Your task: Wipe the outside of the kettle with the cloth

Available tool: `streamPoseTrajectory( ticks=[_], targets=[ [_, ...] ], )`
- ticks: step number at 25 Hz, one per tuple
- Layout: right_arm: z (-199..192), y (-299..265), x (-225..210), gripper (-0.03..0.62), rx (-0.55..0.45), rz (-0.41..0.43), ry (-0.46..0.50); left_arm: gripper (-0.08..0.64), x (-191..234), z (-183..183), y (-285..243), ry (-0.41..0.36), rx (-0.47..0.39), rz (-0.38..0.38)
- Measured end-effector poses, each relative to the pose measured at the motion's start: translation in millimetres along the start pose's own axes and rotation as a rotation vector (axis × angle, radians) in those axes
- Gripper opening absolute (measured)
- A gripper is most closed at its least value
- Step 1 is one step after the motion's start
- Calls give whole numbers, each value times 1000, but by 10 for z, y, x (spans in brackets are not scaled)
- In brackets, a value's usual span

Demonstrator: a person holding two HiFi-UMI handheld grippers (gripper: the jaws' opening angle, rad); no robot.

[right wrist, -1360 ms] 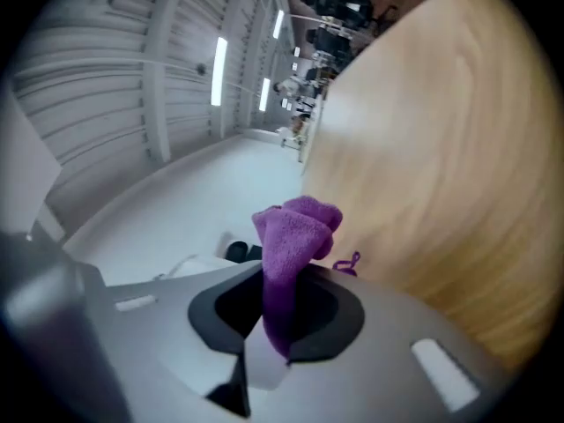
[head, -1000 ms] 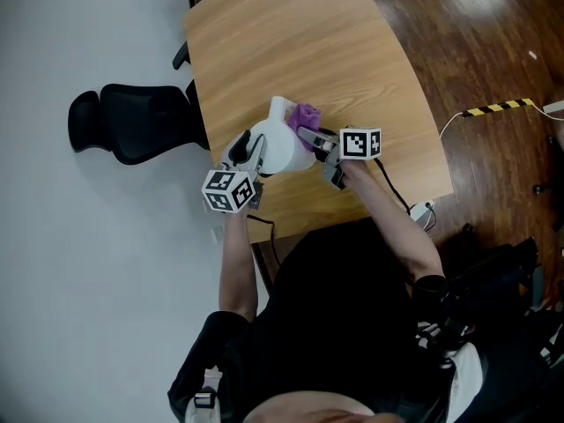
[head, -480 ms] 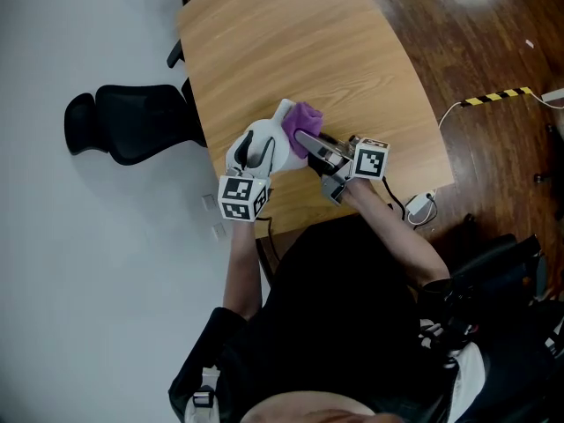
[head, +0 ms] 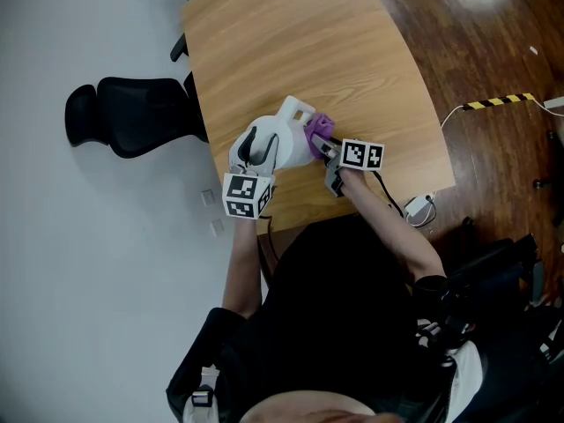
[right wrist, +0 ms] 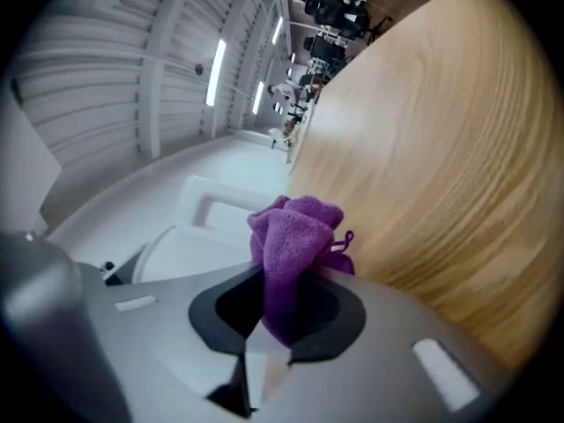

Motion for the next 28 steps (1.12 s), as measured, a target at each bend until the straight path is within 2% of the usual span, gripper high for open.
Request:
streamPoseTrajectory(
  ticks=[3, 5, 6, 8, 12, 13, 15, 17, 19, 22, 25, 27, 28],
  targets=[
    [-88, -81, -432, 43, 118, -159, -6, 63, 5, -19, 1, -1, -1, 1],
    [-66, -79, -443, 43, 154, -175, -12, 63, -4, -25, 4, -2, -3, 2],
    [-17, -62, -351, 44, 151, -152, -11, 63, -8, -24, 5, -3, -5, 3],
    [168, -2, 27, 44, 85, -32, 3, 63, -9, -15, 7, -5, -6, 5],
    [614, 179, 1187, 44, -108, 354, 163, 64, 0, 21, 4, -10, -9, 6],
    [650, 194, 1394, 44, -113, 417, 213, 63, -1, 23, 3, -11, -10, 8],
    [594, 123, 1484, 44, -73, 447, 284, 64, -10, 16, 6, -11, -10, 13],
    [481, 7, 1229, 56, -60, 418, 254, 63, -21, 14, 11, -12, -11, 21],
    [385, -45, 853, 51, -69, 330, 182, 60, -34, 26, 9, -16, -8, 31],
    [177, -78, 144, 50, -5, 73, 136, 58, -57, 28, 14, -22, -9, 35],
    [-5, -105, -461, 49, 90, -133, -12, 58, -59, 21, 13, -22, -9, 34],
    [-24, -132, -589, 51, 144, -176, -78, 58, -42, 26, 11, -21, -10, 33],
    [-15, -143, -593, 51, 167, -181, -82, 58, -34, 24, 13, -21, -12, 32]
  ],
)
Point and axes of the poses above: the fingertips, and each gripper's own axes: y backward along the fingers, x to its left, z out of its top, the point moved 6 cm from there along y, backward along the fingers, and after that the axes turned 5 degrees about -x, right-handed, at the moved point
